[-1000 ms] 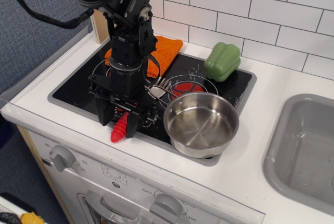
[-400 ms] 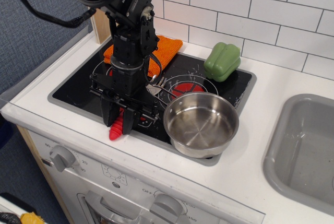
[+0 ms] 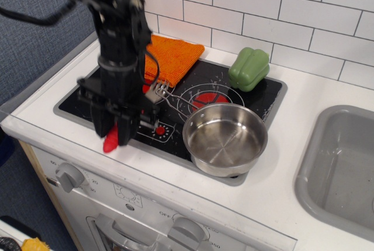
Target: Place peeler on right front corner of stove top
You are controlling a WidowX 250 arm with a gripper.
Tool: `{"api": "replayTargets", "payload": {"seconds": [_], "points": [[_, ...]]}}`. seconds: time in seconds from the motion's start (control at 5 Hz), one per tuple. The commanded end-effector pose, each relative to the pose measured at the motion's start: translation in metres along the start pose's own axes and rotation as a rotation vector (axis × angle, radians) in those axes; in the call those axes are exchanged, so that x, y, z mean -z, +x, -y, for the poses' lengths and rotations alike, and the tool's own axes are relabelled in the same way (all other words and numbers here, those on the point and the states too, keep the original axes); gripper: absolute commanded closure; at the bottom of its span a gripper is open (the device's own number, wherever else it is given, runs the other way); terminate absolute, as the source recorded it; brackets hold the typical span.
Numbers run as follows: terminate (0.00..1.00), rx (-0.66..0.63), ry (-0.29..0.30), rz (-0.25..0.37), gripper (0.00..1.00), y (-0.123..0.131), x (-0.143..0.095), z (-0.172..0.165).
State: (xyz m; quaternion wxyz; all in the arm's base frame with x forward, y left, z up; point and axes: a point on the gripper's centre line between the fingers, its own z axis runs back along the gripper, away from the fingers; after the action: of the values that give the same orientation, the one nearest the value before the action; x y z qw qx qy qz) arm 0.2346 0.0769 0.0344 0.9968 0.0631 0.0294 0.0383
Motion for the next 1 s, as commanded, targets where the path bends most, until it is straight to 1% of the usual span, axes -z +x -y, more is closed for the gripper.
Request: {"api": "replayTargets", "payload": {"seconds": [0.0,0.2,0.4,0.6,0.8], "points": [[0.0,-0.074,0.026,0.025,1.0,-0.008,-0.012,-0.027],[0.0,-0.116,0.044,-0.019,1.0,0.003,0.005,-0.051],[0.0,-0.113,0.078,-0.038,1.0,0.016,0.02,-0.076],[0.0,-0.038,0.146,-0.022,1.0,0.026,0.02,-0.084],[0.0,0.017,0.163,-0.01,1.0,0.027,0.019,-0.083]]}}
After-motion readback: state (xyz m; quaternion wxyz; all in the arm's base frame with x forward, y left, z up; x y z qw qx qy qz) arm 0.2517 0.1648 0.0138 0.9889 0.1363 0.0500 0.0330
